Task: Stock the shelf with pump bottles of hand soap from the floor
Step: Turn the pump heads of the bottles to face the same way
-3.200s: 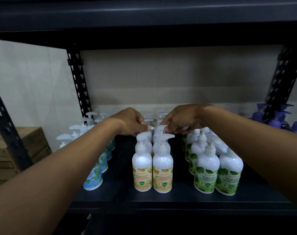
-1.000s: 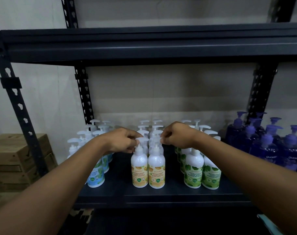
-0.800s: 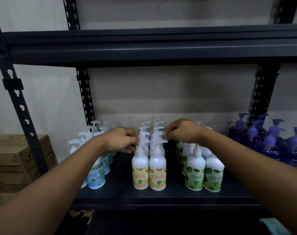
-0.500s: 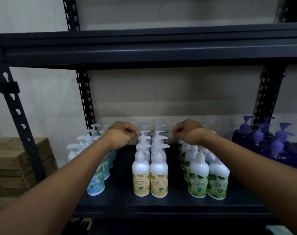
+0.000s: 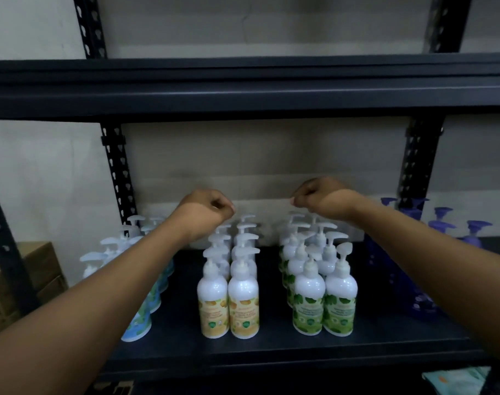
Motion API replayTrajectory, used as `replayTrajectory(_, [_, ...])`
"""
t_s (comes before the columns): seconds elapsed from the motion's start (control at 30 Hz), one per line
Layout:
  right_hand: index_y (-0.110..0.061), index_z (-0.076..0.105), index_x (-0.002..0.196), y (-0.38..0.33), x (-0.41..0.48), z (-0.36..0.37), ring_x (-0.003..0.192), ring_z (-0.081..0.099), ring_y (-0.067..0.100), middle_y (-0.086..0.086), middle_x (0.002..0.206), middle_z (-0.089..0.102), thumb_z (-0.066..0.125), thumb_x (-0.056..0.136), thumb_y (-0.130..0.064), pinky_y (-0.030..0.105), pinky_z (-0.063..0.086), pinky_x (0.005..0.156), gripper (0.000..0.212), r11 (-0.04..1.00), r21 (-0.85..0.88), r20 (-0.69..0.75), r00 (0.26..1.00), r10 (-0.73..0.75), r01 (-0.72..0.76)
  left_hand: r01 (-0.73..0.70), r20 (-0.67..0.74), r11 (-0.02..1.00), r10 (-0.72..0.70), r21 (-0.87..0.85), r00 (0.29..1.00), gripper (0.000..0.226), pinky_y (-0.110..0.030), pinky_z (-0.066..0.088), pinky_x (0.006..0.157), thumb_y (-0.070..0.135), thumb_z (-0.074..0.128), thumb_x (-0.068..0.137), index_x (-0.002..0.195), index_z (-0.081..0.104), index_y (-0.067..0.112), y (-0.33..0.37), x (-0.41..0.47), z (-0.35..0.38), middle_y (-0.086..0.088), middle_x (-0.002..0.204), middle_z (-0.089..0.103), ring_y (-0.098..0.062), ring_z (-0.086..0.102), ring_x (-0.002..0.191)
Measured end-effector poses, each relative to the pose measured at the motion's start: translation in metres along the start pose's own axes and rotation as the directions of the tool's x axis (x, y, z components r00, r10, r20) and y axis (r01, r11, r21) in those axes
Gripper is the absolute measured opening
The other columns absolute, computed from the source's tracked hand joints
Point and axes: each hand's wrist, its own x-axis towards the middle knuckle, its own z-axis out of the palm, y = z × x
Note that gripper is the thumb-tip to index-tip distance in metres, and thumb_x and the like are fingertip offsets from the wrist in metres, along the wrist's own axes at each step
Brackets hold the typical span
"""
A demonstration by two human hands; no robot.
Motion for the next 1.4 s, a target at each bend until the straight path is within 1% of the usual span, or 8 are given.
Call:
replayTrajectory(0.07, [-0.015, 0.076, 0.102, 0.011, -0.003, -0.021, 0.075, 0.058, 0.004, -0.008, 0.085, 0.067, 0.070, 0.093, -0.024, 0.009, 0.043, 0.054, 0.013, 1.000, 0.021, -0.023, 1.000, 0.012, -0.012, -0.040, 0.017, 0.999, 0.040, -0.013, 0.999, 0.010, -0.024, 0.053, 0.080, 0.027, 0.072, 0.090, 0.096, 0.077, 0.020, 0.022, 0.002, 0.006, 0.006, 0.095, 0.075, -0.010, 0.067, 0.089])
replayTrajectory(0.17, [-0.023, 0.076, 0.096, 0.032, -0.001, -0.042, 0.083, 0.062, 0.010, -0.011, 0.085, 0.068, 0.069, 0.092, -0.026, 0.017, 0.043, 0.058, 0.009, 0.998, 0.011, -0.049, 0.997, 0.057, -0.057, -0.076, 0.084, 0.997, 0.077, -0.022, 0.993, 0.007, -0.018, 0.049, 0.065, 0.029, 0.070, 0.092, 0.092, 0.076, 0.024, 0.048, 0.012, 0.021, 0.010, 0.090, 0.073, -0.007, 0.064, 0.077])
replayTrajectory(0.4, [-0.023, 0.078, 0.096, 0.083, 0.024, -0.058, 0.092, 0.066, 0.015, -0.006, 0.098, 0.072, 0.071, 0.089, -0.025, 0.020, 0.044, 0.062, 0.010, 0.998, -0.015, -0.038, 0.998, 0.056, -0.057, -0.134, 0.202, 0.989, 0.119, 0.065, 0.972, 0.009, -0.018, 0.048, 0.070, 0.027, 0.071, 0.090, 0.097, 0.075, 0.023, 0.068, 0.057, 0.071, 0.012, 0.093, 0.070, -0.003, 0.063, 0.084])
replayTrajectory(0.63, [-0.021, 0.068, 0.127, 0.107, 0.059, -0.035, 0.121, 0.058, 0.020, 0.000, 0.137, 0.061, 0.063, 0.097, -0.029, 0.028, 0.045, 0.103, 0.031, 0.968, -0.251, 0.150, 0.987, 0.056, -0.016, -0.101, 0.336, 0.975, 0.030, 0.196, 0.941, 0.017, -0.022, 0.046, 0.080, 0.024, 0.070, 0.093, 0.110, 0.068, 0.024, 0.055, 0.104, 0.114, 0.001, 0.124, 0.066, -0.015, 0.062, 0.094])
replayTrajectory(0.8, [-0.028, 0.056, 0.140, 0.118, 0.082, -0.017, 0.141, 0.040, 0.022, -0.001, 0.157, 0.037, 0.054, 0.101, -0.028, 0.027, 0.034, 0.111, 0.039, 0.942, -0.336, 0.224, 0.973, 0.062, 0.017, -0.110, 0.374, 0.966, 0.015, 0.235, 0.927, 0.033, -0.024, 0.047, 0.087, 0.027, 0.067, 0.095, 0.128, 0.065, 0.021, 0.050, 0.117, 0.137, 0.002, 0.136, 0.061, -0.017, 0.062, 0.104])
replayTrajectory(1.07, [-0.025, 0.067, 0.131, 0.119, 0.084, -0.011, 0.128, 0.054, 0.017, -0.004, 0.142, 0.058, 0.056, 0.101, -0.019, 0.017, 0.037, 0.093, 0.033, 0.943, -0.327, 0.220, 0.975, 0.013, 0.061, -0.116, 0.339, 0.960, 0.024, 0.255, 0.941, 0.016, -0.022, 0.047, 0.086, 0.015, 0.066, 0.092, 0.100, 0.076, 0.026, 0.045, 0.120, 0.151, 0.003, 0.118, 0.072, -0.015, 0.066, 0.107])
replayTrajectory(1.3, [-0.019, 0.074, 0.117, 0.120, 0.085, -0.012, 0.111, 0.060, 0.017, -0.001, 0.127, 0.068, 0.062, 0.097, -0.023, 0.027, 0.047, 0.094, 0.024, 0.941, -0.334, 0.210, 0.978, 0.017, 0.056, -0.068, 0.327, 0.979, 0.002, 0.190, 0.945, 0.023, -0.009, 0.041, 0.048, 0.006, 0.064, 0.089, 0.079, 0.073, 0.025, 0.046, 0.119, 0.150, 0.004, 0.085, 0.074, -0.008, 0.064, 0.066])
replayTrajectory(1.4, [-0.017, 0.077, 0.111, 0.120, 0.086, -0.013, 0.110, 0.062, 0.021, 0.000, 0.122, 0.070, 0.067, 0.094, -0.033, 0.034, 0.050, 0.100, 0.025, 0.943, -0.331, 0.202, 0.979, 0.031, 0.038, -0.056, 0.330, 0.985, -0.001, 0.165, 0.944, 0.025, -0.009, 0.039, 0.043, 0.002, 0.062, 0.088, 0.079, 0.073, 0.023, 0.047, 0.118, 0.149, 0.006, 0.077, 0.070, -0.006, 0.060, 0.060])
